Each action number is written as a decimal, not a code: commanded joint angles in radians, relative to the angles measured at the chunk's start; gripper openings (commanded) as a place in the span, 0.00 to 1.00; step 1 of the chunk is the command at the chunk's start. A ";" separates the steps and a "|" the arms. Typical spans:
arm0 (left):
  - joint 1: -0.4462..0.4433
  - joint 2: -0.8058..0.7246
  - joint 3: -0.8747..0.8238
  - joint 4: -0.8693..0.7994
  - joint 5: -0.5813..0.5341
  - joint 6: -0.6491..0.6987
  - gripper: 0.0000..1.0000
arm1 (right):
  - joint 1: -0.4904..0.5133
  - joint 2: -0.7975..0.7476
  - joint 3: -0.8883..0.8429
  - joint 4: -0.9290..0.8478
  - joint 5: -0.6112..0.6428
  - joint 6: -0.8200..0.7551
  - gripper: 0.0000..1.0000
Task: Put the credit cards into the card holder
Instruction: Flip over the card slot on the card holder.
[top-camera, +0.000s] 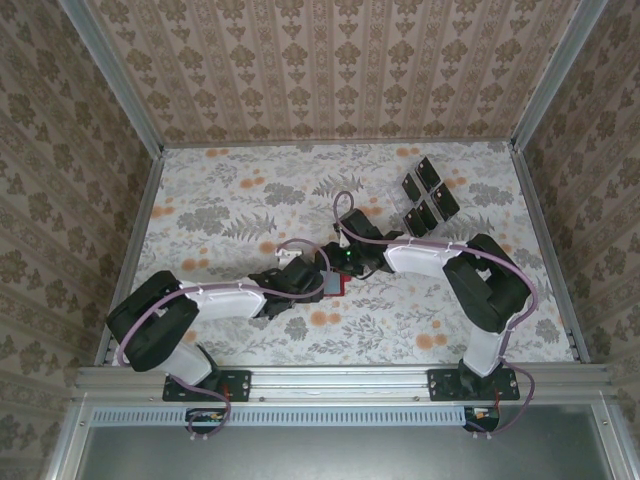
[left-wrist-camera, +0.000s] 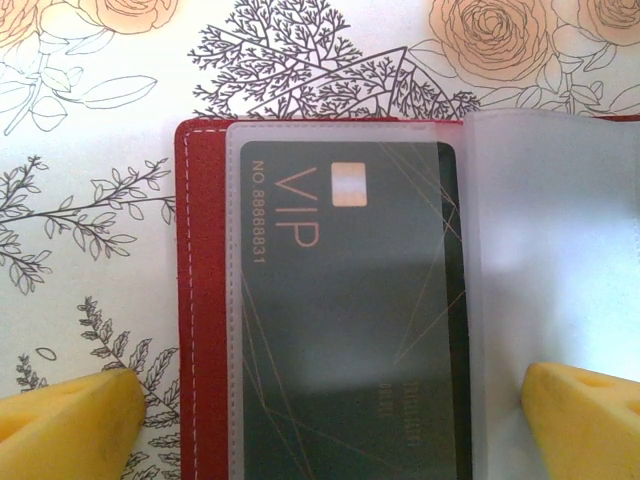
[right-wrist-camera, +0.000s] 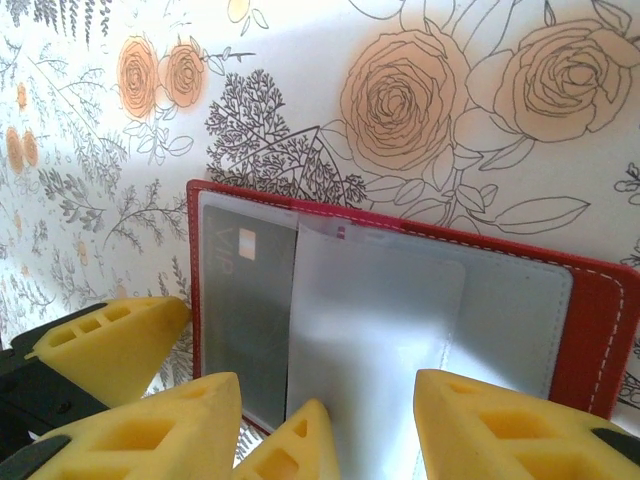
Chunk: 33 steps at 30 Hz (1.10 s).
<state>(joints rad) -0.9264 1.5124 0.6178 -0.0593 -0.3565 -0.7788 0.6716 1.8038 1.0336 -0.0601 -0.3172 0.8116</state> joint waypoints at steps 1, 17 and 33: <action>0.003 0.022 -0.029 -0.010 -0.003 -0.019 1.00 | -0.004 0.005 -0.024 -0.017 0.011 0.000 0.50; 0.005 0.001 -0.042 0.005 0.003 -0.021 1.00 | -0.001 0.097 -0.036 0.034 -0.017 0.024 0.50; 0.013 -0.158 -0.057 -0.039 -0.012 -0.017 1.00 | 0.003 0.026 -0.038 0.082 -0.067 0.059 0.49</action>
<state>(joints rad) -0.9222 1.4086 0.5785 -0.0628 -0.3561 -0.7864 0.6712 1.8587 1.0046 0.0383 -0.3557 0.8494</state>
